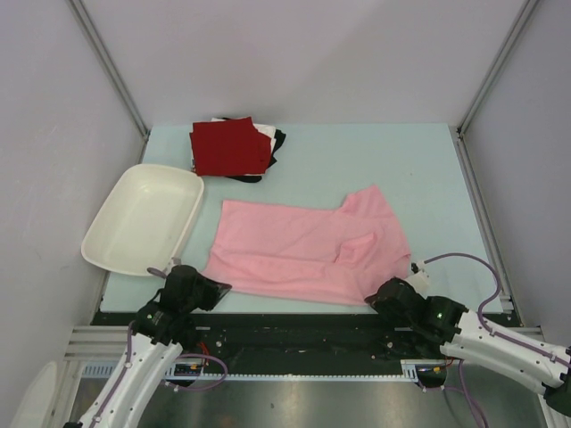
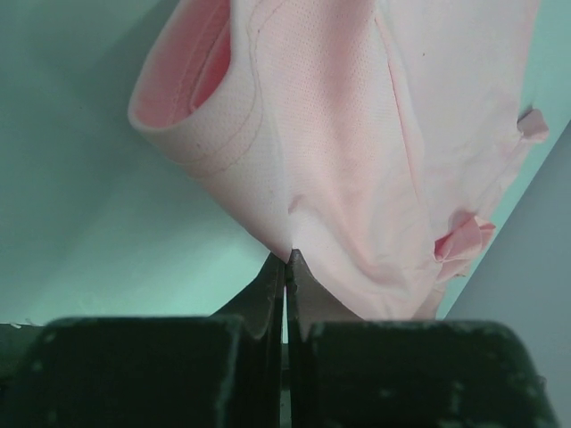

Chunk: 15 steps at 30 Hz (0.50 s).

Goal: Fold and stack the t-shirts

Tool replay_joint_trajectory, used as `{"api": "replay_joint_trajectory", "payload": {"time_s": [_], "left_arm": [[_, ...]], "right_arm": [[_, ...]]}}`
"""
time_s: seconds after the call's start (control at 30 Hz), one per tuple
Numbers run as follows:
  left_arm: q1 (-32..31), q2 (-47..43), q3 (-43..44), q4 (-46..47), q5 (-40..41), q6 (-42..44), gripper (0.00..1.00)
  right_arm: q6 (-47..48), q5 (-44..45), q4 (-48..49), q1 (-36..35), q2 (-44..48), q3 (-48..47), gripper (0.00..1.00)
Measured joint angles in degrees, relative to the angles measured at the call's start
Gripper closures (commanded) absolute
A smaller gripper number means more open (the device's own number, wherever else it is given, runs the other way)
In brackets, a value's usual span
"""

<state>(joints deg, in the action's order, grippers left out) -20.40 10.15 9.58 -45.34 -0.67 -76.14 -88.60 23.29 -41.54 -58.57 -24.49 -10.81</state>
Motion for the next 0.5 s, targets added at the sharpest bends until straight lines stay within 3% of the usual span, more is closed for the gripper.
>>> {"api": "replay_joint_trajectory", "payload": {"time_s": [0.5], "left_arm": [[-3.63,-0.17,0.0,0.0,-2.75,0.02,1.0]], "right_arm": [[-4.66,3.28,-1.29,-2.27,-4.68,-1.36,1.0]]}}
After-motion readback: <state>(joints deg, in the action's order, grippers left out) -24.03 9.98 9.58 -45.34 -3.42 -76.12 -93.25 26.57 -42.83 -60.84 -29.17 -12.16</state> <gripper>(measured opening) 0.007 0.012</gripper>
